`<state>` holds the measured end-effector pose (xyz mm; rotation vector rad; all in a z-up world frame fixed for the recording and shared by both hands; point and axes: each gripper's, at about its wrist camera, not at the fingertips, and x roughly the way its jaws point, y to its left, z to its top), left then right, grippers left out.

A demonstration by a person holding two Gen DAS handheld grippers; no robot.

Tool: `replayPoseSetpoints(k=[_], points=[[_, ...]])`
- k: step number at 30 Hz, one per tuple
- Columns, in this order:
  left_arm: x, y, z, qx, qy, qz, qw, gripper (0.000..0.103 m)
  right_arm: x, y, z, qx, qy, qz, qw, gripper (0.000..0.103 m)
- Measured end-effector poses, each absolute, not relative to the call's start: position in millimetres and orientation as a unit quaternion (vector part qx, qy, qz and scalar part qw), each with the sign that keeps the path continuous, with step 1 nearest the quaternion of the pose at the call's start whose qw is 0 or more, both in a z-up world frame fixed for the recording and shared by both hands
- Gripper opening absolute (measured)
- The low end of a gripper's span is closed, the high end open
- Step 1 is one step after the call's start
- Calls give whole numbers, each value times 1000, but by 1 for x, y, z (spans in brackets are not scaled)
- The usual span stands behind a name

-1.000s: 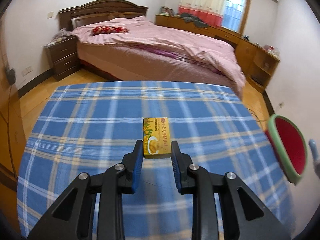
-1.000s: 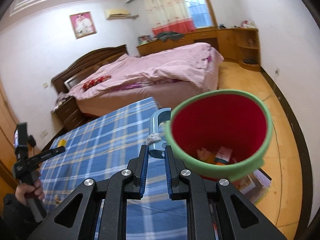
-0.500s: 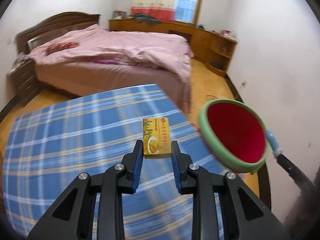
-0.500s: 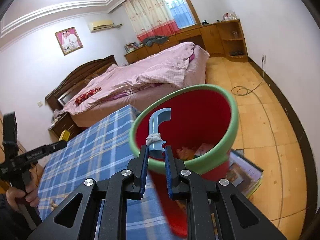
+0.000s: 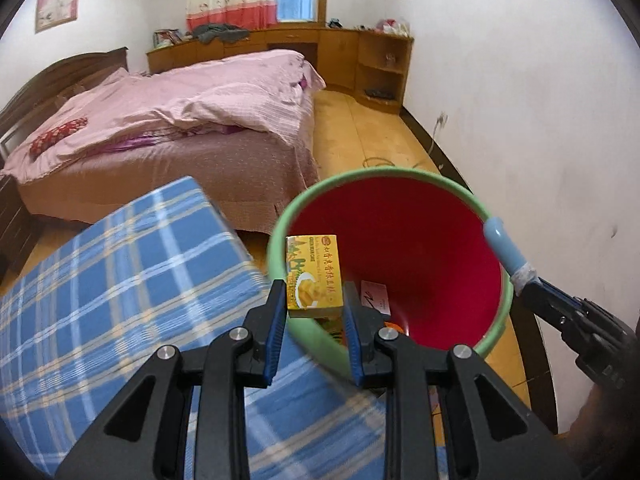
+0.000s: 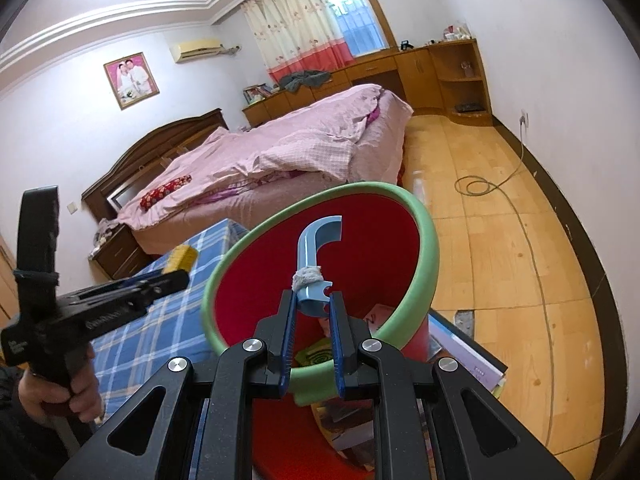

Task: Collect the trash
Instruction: 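Carry the yellow box and blue plastic piece over the red bucket, then open both tools to drop the box and plastic piece into the bucket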

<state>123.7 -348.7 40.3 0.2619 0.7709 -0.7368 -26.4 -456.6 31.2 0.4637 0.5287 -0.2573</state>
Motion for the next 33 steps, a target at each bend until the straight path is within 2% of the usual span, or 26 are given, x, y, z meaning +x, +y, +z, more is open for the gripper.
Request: replayPoseSetpoints(k=[5,8,9,18,24,26,31,33], points=[[130,-365,25,128,380,-357,844,28,-16,-466,20,234,269,-121,927,16],[133,-368,19,129,391,-353,840,43,-13,-469,17,238,272,-118,925,18],[133,-367,18,127,391,-352,841,44,-13,-470,17,239,272,-118,925,18],[119,-340,34,112,394,-346,844,44,-17,-456,29,232,271,-107,928,27],[104,-298,48,89,395,-329,853,44,-29,-425,44,227,268,-89,932,36],[99,-280,53,82,396,-317,858,44,-31,-413,47,224,269,-85,933,47],[89,-237,63,59,394,-292,870,44,-31,-381,53,218,275,-55,935,50],[84,-217,66,45,390,-280,876,44,-30,-368,56,216,274,-50,936,54]])
